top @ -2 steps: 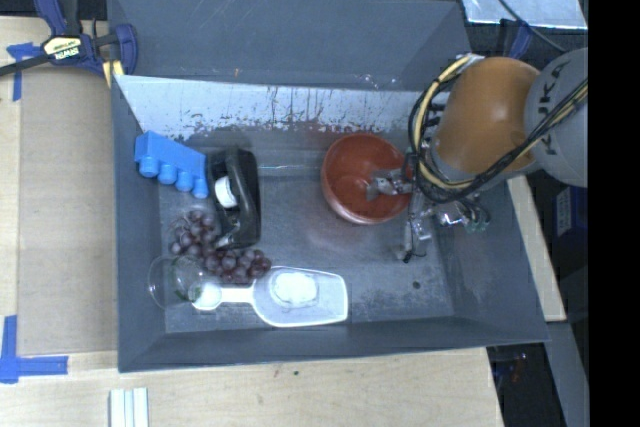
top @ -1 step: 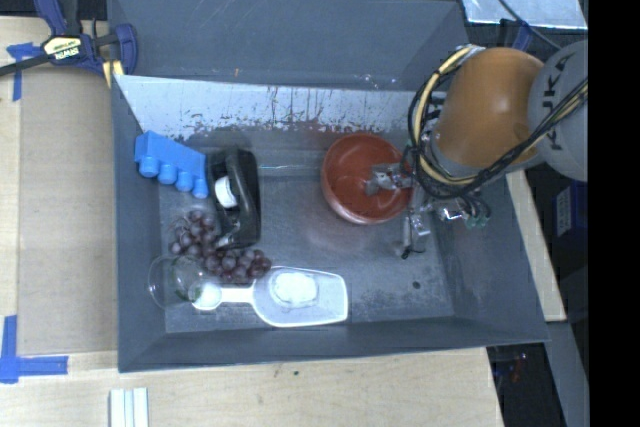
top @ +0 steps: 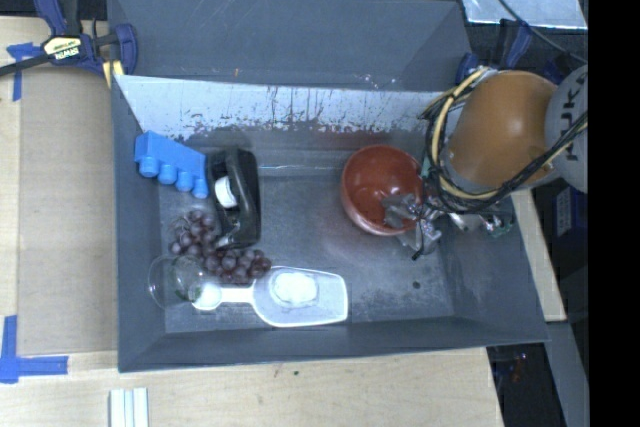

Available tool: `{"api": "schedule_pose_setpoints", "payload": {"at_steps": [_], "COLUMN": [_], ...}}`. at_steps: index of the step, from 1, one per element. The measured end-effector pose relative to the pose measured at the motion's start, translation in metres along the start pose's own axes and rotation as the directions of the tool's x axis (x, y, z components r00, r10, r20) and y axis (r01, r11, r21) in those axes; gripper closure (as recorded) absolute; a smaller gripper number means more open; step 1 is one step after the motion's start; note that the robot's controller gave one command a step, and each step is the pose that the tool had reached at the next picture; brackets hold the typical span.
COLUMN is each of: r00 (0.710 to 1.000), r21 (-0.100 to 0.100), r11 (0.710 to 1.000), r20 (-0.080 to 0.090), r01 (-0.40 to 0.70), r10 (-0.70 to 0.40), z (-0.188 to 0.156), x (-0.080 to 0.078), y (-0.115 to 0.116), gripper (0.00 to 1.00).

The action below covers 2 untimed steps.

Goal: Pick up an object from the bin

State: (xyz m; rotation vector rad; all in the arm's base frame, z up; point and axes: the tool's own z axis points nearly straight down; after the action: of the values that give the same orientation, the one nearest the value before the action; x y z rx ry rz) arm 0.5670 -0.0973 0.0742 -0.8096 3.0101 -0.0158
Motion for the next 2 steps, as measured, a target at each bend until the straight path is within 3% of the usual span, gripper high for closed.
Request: {"api": "schedule_pose_setpoints", "payload": {"at_steps": [2], "r00": [1.000], "r21": [0.003], "r11": [1.000], "r20": [0.004], "r01": [-0.005], "r10": [0.005], "z": [-0.0041], "x": [-0.0047], "y": [-0.0007], "gripper": [1.00]}}
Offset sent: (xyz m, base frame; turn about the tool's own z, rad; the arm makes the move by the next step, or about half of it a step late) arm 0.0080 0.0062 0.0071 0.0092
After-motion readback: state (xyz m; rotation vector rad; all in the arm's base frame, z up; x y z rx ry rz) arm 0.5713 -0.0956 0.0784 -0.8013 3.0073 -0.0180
